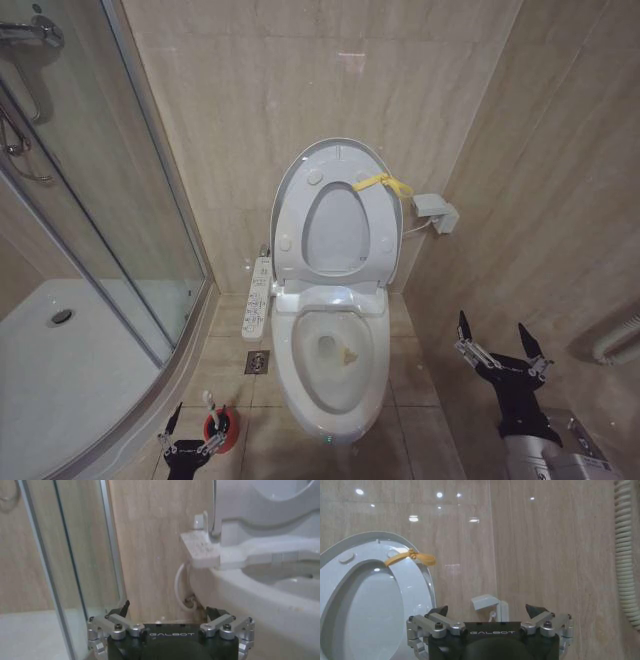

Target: Open the toilet lid, clean the toilet bowl with a toilet brush, close the toilet lid, and flush.

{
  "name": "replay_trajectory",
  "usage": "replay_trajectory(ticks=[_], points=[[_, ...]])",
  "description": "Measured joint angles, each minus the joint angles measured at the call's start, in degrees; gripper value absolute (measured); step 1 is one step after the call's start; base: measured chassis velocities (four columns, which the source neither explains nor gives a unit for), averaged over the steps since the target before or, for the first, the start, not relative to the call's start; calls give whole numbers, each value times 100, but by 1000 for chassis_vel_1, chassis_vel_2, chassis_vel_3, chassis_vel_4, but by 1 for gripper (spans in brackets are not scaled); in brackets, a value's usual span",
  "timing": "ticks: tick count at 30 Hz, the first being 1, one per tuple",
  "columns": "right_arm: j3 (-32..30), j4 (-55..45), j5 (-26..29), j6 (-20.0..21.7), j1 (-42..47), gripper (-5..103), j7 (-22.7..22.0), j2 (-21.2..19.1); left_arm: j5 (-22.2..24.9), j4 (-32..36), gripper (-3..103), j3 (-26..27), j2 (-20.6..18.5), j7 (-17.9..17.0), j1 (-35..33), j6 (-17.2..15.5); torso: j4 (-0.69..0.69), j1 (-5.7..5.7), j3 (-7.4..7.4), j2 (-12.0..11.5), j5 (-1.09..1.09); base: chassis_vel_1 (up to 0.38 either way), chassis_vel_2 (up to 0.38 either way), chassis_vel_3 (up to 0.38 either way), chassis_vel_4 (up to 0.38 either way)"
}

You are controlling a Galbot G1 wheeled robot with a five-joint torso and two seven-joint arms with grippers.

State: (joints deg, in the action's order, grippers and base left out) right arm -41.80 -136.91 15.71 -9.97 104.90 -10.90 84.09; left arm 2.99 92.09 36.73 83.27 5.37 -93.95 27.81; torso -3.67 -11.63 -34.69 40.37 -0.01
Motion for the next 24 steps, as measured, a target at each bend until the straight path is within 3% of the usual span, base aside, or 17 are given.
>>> replay_trajectory(ticks=[24], points=[[0,0,0,0,0,100,0,0,442,-2377,97,-80,-398,793,1788,259,1,0,0,0,1,0,0,0,0]])
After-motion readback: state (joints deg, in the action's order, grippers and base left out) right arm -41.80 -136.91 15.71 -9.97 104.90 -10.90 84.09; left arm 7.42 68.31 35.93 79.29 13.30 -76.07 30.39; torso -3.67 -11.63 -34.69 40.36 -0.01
